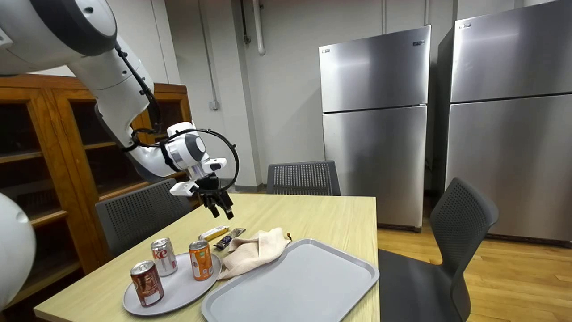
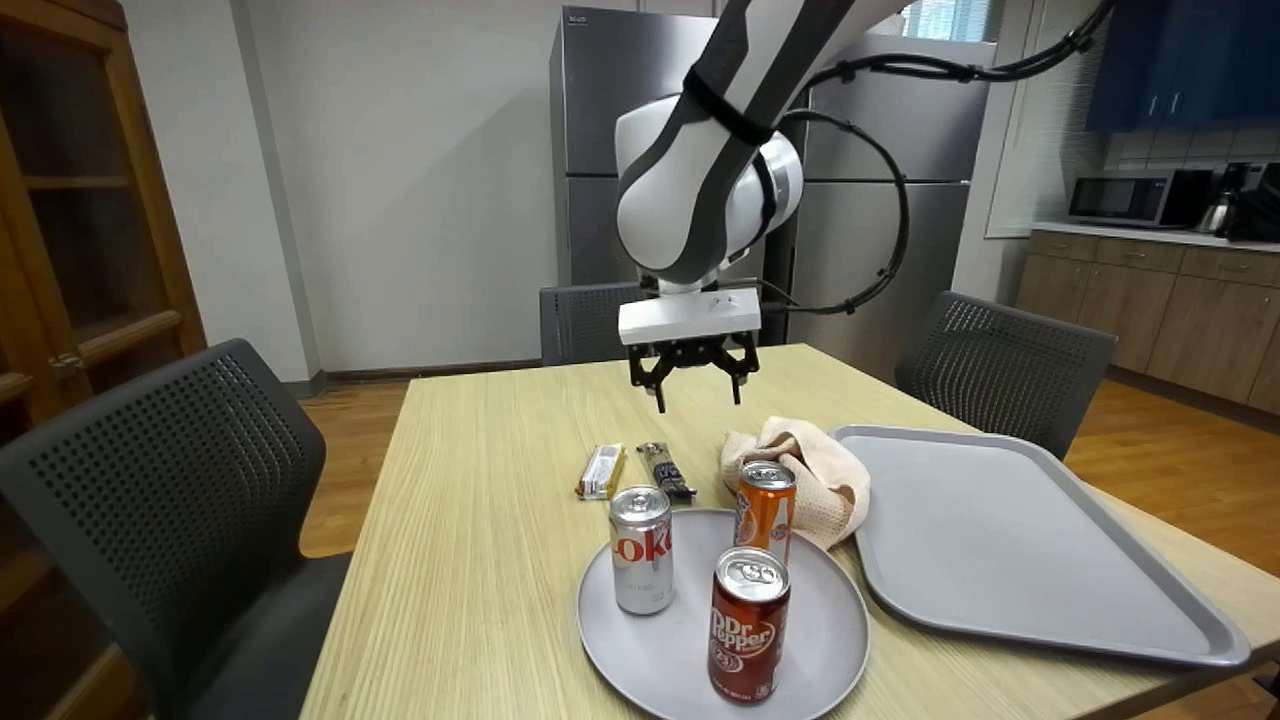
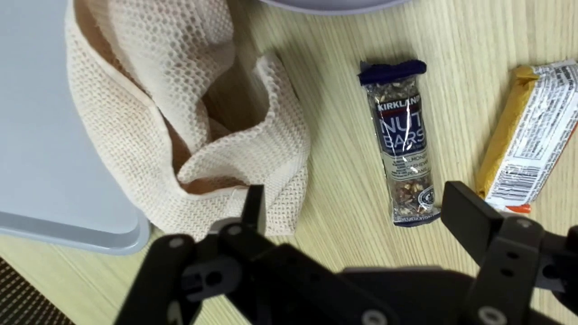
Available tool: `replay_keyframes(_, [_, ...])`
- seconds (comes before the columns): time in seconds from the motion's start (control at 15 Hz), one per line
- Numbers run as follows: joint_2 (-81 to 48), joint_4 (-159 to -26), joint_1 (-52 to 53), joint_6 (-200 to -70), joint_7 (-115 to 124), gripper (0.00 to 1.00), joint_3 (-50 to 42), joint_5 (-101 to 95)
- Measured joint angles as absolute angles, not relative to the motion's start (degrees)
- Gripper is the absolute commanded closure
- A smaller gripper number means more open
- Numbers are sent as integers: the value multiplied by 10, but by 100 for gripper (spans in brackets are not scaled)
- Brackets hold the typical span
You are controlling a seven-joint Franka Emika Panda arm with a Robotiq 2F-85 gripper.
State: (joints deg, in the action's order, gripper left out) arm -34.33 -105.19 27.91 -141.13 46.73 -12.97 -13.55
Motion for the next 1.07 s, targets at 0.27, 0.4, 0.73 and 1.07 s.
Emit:
replay_keyframes(0.27, [-287,-1118,257,-1418,455,0,-109,-155])
replay_keyframes(0.4, [-259,-1152,243,-1424,440,0,-99,-160])
replay_keyframes(0.73, [-200,-1232,207,-1449,383,0,-73,-162])
replay_keyframes(1.07, [-178,-1265,187,-1461,352,0,-60,-161])
